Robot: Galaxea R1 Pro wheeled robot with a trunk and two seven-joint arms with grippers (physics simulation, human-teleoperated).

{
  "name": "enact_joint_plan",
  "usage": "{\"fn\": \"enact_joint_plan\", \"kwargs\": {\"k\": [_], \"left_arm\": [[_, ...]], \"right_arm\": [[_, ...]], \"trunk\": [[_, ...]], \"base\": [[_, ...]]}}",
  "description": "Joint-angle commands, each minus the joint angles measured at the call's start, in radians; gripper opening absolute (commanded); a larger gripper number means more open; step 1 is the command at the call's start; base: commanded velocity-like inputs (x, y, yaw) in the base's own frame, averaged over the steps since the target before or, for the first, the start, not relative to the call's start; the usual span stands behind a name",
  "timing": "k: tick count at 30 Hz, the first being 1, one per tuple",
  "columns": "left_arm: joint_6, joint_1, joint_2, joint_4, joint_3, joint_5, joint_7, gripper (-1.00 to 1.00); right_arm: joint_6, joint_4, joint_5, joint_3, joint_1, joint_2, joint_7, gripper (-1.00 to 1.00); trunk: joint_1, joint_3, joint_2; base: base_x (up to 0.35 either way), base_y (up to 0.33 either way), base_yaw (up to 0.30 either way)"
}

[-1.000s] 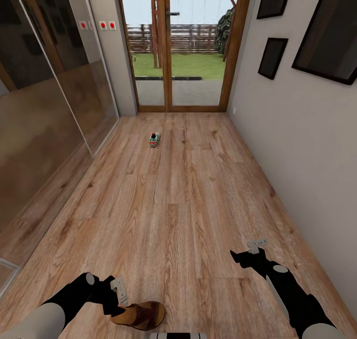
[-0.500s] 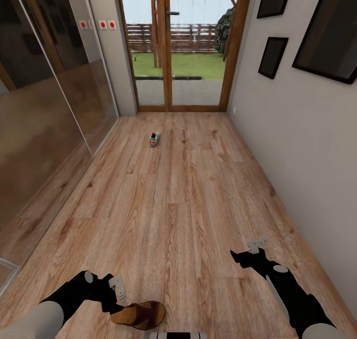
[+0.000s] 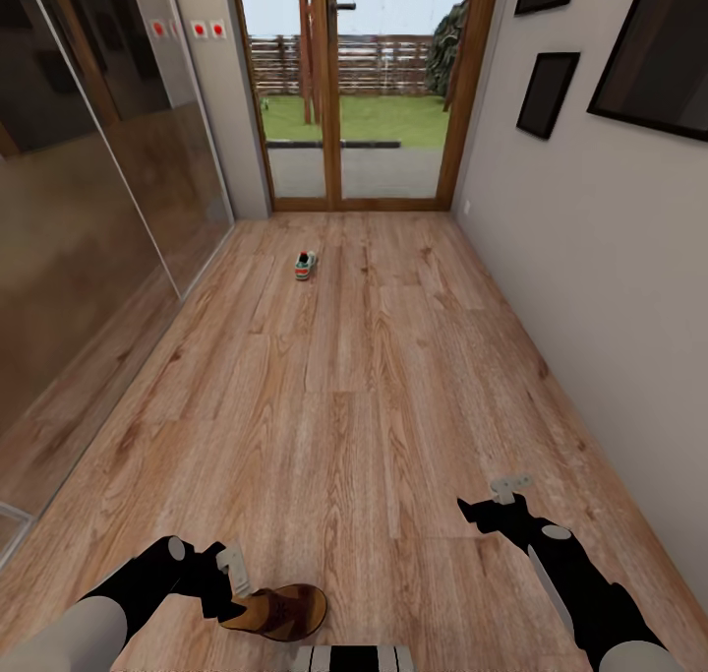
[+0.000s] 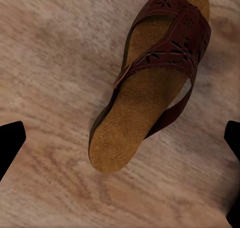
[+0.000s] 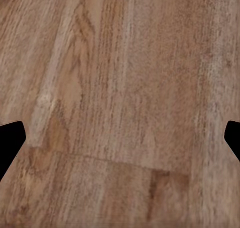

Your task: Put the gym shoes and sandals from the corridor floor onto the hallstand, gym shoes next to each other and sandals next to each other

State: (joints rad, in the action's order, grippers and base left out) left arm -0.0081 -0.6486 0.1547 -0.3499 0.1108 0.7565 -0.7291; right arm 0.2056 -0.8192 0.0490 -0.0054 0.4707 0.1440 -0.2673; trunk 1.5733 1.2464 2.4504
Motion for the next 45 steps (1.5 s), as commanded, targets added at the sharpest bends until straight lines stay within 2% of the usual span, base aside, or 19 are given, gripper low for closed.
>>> {"fn": "enact_joint_plan", "kwargs": {"k": [1,7,16,20,22,24,30,43,45], "left_arm": [[-0.001,0.0,0.0,-0.002,0.003,0.004,-0.003,1.0],[0.0,0.0,0.0,-0.003,0.003,0.004,-0.002,1.0],[0.0,0.0,0.002,-0.036,0.003,0.009,-0.001,1.0],[0.002,0.0,0.003,-0.058,0.003,0.029,-0.001,1.0],[0.004,0.0,0.003,-0.064,0.003,0.036,-0.002,1.0],[0.011,0.0,0.003,-0.081,0.002,0.063,-0.003,1.0],[0.033,0.001,0.0,-0.103,0.001,0.112,-0.004,1.0],[0.043,0.0,-0.007,-0.114,0.004,0.156,-0.005,1.0],[0.043,0.0,-0.009,-0.115,0.004,0.173,-0.005,1.0]], "right_arm": [[0.007,-0.002,0.005,-0.001,0.0,0.0,-0.004,1.0],[0.013,-0.003,0.005,-0.001,0.0,0.0,-0.004,1.0],[0.015,-0.003,0.005,-0.001,0.0,0.0,-0.004,1.0],[0.015,-0.003,0.005,-0.001,0.0,0.0,-0.004,1.0],[0.015,-0.003,0.005,-0.001,0.0,0.0,-0.004,1.0],[0.015,-0.003,0.005,-0.001,0.0,0.0,-0.004,1.0],[0.015,-0.003,0.005,-0.001,0.0,0.0,-0.004,1.0],[0.014,-0.003,0.005,0.0,0.0,0.0,-0.004,1.0],[0.014,-0.003,0.005,0.0,0.0,0.0,-0.004,1.0]], "trunk": [[0.004,0.006,0.008],[0.027,0.034,0.05],[0.031,0.083,0.052],[0.033,0.105,0.053],[0.033,0.108,0.053],[0.033,0.111,0.053],[0.033,0.116,0.053],[0.033,0.118,0.053],[0.033,0.118,0.053]], "base": [[0.0,0.0,0.0],[0.0,0.0,0.0],[0.0,0.0,0.0],[0.0,0.0,0.0],[0.0,0.0,0.0],[0.0,0.0,0.0],[0.0,0.0,0.0],[0.0,0.0,0.0],[0.0,0.0,0.0]]}}
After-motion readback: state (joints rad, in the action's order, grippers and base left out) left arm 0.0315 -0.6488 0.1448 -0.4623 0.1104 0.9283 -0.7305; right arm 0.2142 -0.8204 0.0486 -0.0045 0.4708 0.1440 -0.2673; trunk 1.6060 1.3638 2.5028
